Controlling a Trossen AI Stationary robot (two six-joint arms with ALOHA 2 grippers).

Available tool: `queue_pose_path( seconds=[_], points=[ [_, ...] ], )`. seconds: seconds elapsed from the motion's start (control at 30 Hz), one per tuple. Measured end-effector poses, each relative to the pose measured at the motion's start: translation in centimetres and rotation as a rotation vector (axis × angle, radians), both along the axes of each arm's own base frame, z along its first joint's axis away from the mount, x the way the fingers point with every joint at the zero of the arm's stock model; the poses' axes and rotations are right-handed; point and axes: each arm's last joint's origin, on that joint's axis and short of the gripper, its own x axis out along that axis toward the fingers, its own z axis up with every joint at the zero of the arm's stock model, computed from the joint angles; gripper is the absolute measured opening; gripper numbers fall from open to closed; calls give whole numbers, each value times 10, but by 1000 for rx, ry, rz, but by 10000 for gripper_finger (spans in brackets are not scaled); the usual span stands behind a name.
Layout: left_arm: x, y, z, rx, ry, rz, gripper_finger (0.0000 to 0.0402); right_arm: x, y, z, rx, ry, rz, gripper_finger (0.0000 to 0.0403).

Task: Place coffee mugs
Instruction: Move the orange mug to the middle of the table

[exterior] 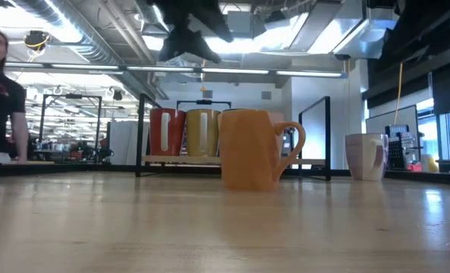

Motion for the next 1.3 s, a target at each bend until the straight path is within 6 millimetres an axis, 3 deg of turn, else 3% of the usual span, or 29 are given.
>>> queue_pose_path(
  seconds=[0.2,0.4,1.0,1.13,1.3],
  points=[
    [26,-2,-3,17,244,27,190,0,0,2,-58,-16,58,179],
    [48,1,-16,22,336,28,190,-1,-3,1,-123,-13,30,179],
    [83,4,-98,-23,508,49,186,0,-4,-4,-179,19,-30,179],
    [85,4,-104,-29,525,27,155,1,-4,-5,-177,26,-25,179],
    [85,4,-103,-13,523,-9,85,1,-4,-5,-178,27,-25,179]
  ],
)
